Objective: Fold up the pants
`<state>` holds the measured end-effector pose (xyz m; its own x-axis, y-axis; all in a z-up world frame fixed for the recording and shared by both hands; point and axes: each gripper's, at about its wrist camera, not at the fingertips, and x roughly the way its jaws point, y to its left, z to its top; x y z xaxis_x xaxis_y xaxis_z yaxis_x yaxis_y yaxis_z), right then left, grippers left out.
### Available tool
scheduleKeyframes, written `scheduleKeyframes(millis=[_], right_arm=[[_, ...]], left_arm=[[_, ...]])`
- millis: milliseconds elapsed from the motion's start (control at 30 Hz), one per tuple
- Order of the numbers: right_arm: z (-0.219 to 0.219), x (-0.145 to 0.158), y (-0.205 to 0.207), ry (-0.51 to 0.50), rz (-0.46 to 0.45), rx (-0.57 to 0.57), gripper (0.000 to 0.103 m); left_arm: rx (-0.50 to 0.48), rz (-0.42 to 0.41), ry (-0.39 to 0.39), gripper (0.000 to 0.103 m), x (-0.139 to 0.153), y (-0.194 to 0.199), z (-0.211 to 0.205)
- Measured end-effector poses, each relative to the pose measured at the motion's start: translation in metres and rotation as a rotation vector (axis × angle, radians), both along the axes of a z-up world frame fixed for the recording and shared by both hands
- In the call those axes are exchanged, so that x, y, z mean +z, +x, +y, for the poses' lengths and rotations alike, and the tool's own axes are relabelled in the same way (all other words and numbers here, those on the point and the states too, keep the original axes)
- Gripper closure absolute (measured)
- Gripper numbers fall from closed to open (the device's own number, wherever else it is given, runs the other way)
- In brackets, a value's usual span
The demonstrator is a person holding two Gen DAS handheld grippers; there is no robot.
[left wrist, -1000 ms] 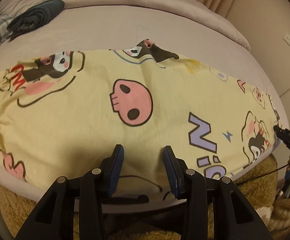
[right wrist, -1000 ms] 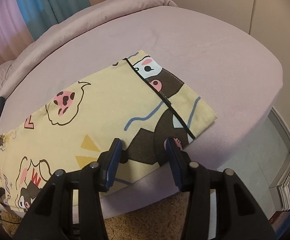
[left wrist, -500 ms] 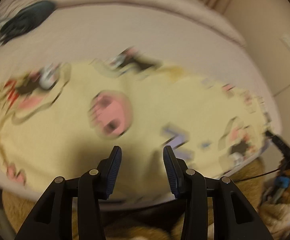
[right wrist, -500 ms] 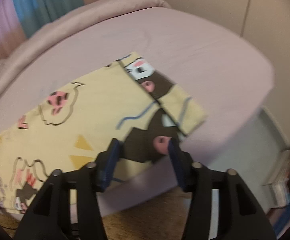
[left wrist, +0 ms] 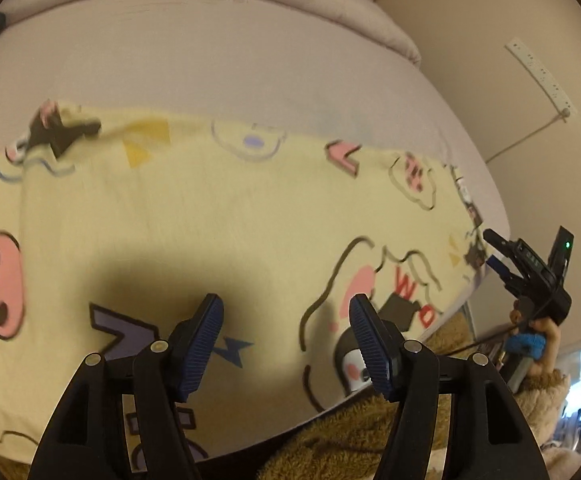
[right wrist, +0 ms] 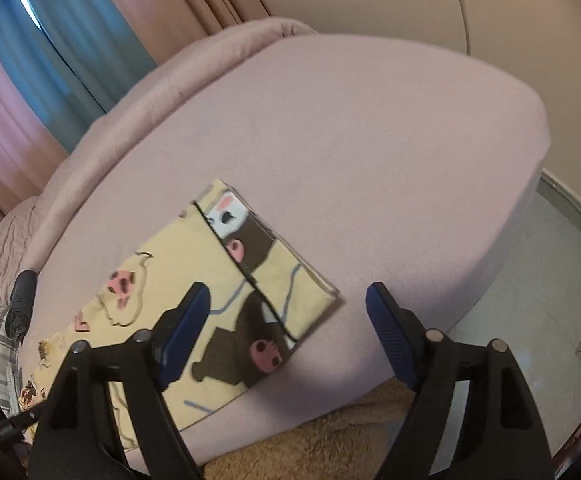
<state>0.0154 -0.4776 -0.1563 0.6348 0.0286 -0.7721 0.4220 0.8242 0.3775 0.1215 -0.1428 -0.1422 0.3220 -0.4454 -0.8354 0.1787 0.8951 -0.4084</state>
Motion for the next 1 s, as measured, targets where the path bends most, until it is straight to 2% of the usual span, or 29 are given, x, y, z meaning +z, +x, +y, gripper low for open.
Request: scheduleKeyframes(millis=[67,100,167,200,233,300,333,400,500,567,667,733,800,867,933,1000], right_arm=[[0.001,-0.006,-0.001,0.02,-0.041,-0.029,0.031],[0.0,-0.005,-0.002,0.036,-0.062,-0.037,0.035],[0.001,-0.006,0.0,0.104,-0.1,-0.037,0.071],[0.002,-0.009,0.002,0.155,-0.108,-0.035,0.092],[0.008,-0.01,0.005,0.173,-0.116,-0.017,0.092],[0.025,-0.004,0.009,0.112,-0.111,0.005,0.092],[0.035,0.005,0.011,0.093,-0.128,0.025,0.092],[0.049,0.025,0.013,0.132,-0.206,0.078,0.093],[0.09,0.063,0.018,0.134,-0.302,0.228,0.093],[0.131,0.076,0.025,0.152,-0.322,0.363,0.093],[0.192,0.069,0.031,0.214,-0.288,0.55,0.093],[0.238,0.048,0.037,0.24,-0.223,0.67,0.093],[0.267,0.025,0.045,0.222,-0.141,0.711,0.093],[0.283,0.002,0.054,0.223,-0.07,0.725,0.092],[0.289,-0.005,0.054,0.222,-0.05,0.723,0.092],[0.292,0.003,0.048,0.222,-0.075,0.728,0.092]], left_arm=[[0.001,-0.016,-0.001,0.038,0.0,-0.003,0.002],[0.004,-0.018,-0.005,0.038,0.002,-0.004,0.005],[0.015,-0.014,-0.01,0.038,0.005,-0.004,0.015],[0.022,-0.015,-0.015,0.038,0.006,-0.003,0.018],[0.031,-0.018,-0.025,0.038,0.008,-0.003,0.023],[0.053,-0.023,-0.053,0.038,0.011,0.001,0.031],[0.064,-0.026,-0.072,0.038,0.013,0.002,0.033],[0.088,-0.031,-0.085,0.038,0.016,0.005,0.035],[0.077,-0.052,-0.104,0.038,0.02,0.007,0.033],[0.078,-0.043,-0.146,0.038,0.02,0.01,0.036],[0.089,-0.001,-0.208,0.038,0.013,0.017,0.034],[0.088,0.023,-0.254,0.038,0.009,0.021,0.036],[0.095,0.05,-0.301,0.038,0.005,0.027,0.038],[0.116,0.068,-0.292,0.038,0.001,0.034,0.034],[0.12,0.071,-0.247,0.038,0.0,0.042,0.025],[0.096,0.069,-0.237,0.038,0.003,0.048,0.017]])
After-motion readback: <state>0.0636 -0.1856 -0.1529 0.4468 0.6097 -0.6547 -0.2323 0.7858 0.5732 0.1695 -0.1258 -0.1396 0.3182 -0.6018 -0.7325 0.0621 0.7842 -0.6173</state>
